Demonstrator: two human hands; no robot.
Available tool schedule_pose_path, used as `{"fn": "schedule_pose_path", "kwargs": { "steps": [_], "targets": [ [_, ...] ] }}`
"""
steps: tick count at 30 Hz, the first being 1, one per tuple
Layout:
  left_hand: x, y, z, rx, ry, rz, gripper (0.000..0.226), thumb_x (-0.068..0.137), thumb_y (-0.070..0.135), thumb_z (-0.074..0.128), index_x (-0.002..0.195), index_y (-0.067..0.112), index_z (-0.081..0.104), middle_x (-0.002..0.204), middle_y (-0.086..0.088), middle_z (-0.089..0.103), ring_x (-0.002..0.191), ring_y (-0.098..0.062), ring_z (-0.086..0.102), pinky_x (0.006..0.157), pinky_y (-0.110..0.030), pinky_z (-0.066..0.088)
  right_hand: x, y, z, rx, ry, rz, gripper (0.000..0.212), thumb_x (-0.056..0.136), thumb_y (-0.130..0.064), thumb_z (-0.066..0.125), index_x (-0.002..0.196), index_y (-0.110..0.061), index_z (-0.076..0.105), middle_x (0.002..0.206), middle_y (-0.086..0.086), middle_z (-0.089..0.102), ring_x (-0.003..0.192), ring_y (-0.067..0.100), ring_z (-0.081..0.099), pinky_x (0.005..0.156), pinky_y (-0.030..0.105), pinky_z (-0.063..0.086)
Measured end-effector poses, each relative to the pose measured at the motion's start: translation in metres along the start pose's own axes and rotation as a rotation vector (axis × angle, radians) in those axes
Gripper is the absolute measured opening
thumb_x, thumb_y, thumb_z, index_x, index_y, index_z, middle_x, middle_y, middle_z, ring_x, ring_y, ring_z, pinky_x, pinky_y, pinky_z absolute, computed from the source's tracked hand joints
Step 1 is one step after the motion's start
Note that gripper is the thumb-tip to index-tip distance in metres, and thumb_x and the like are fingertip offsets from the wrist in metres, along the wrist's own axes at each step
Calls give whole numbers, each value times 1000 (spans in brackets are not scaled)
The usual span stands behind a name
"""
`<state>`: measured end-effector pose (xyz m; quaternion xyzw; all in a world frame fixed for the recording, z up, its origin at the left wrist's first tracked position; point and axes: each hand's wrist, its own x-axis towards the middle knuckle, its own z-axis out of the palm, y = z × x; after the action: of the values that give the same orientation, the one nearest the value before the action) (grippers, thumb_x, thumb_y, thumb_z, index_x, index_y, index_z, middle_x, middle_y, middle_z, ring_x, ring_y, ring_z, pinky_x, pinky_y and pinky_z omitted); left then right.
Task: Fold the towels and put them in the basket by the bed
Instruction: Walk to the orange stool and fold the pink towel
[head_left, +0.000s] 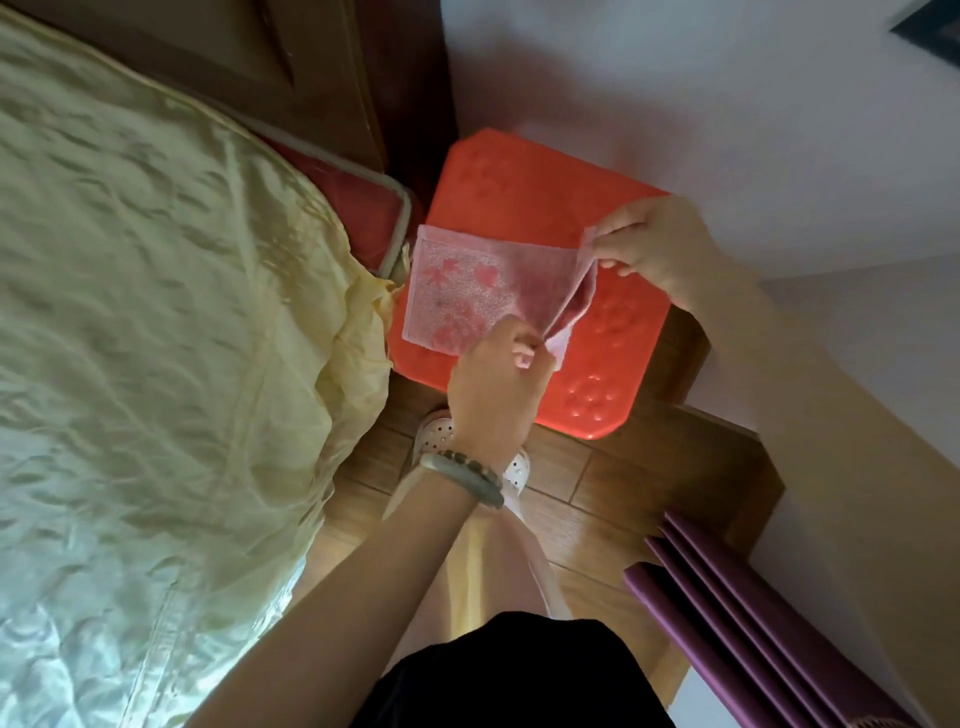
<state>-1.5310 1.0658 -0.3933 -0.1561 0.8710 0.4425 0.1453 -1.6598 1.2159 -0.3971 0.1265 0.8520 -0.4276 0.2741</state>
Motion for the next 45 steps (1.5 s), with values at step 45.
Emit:
{"fn": "schedule_pose_path", "kwargs": {
  "steps": [45],
  "targets": [
    [88,-62,-51,121,79,-293,25,80,26,69,93,6,60,84,-6,69,79,-22,65,71,-32,53,-17,8,111,64,186,317,15,75,-20,69,70,-23,55,65,-2,60,69,18,57,54,24,39]
  ]
}}
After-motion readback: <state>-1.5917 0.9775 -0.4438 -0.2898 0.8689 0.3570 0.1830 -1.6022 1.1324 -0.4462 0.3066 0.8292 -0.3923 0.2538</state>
